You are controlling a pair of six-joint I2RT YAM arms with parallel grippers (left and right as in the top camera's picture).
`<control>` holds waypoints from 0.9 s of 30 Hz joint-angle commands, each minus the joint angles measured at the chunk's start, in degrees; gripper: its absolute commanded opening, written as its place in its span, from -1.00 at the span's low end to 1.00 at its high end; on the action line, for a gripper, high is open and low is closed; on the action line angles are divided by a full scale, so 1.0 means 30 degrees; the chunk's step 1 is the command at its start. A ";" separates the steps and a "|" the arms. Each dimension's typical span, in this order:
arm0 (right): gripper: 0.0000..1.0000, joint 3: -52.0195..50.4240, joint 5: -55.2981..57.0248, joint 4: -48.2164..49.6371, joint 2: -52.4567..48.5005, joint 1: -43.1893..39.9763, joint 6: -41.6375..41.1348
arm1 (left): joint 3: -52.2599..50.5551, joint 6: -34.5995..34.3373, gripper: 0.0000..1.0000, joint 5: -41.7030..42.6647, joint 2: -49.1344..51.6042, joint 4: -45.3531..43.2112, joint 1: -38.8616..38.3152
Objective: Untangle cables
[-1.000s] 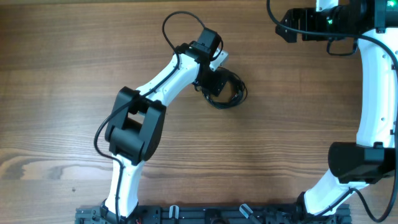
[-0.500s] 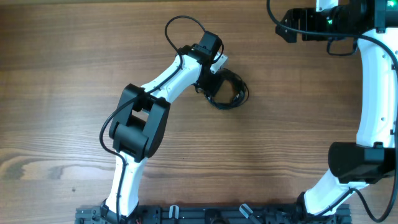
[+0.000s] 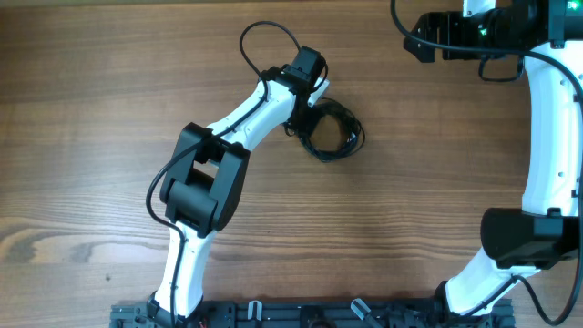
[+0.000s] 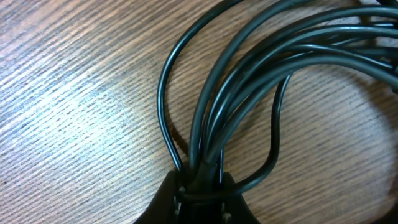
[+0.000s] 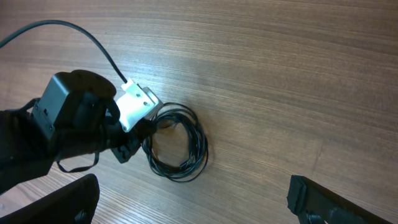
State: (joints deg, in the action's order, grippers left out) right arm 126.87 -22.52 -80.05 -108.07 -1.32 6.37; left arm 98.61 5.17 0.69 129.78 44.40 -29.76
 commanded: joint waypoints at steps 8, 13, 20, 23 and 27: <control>0.99 -0.0066 -0.0379 0.0051 -0.0153 -0.0029 0.0379 | 0.0138 -0.0401 -0.92 -0.1916 0.0342 -0.0095 0.0597; 0.99 -0.0066 -0.0372 0.0036 -0.0153 -0.0029 0.0393 | 0.0138 -0.0401 -0.92 -0.1902 0.0270 0.0124 0.1749; 0.99 -0.0066 -0.0379 0.0138 -0.0160 -0.0029 0.0510 | 0.0138 -0.0386 -0.92 -0.0357 -0.0772 0.0131 0.3235; 0.99 -0.0066 -0.0408 0.0095 -0.0160 -0.0015 0.0845 | 0.0138 0.0036 -0.92 0.1741 -0.1807 0.0138 0.3548; 0.99 -0.0066 -0.0699 -0.0007 -0.0160 0.0007 0.1304 | 0.0138 0.0641 -0.92 0.3381 -0.3031 0.0219 0.3570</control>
State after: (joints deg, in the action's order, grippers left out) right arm 126.87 -22.55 -79.94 -108.07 -1.32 7.90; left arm 98.61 5.17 3.25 127.59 45.01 -18.87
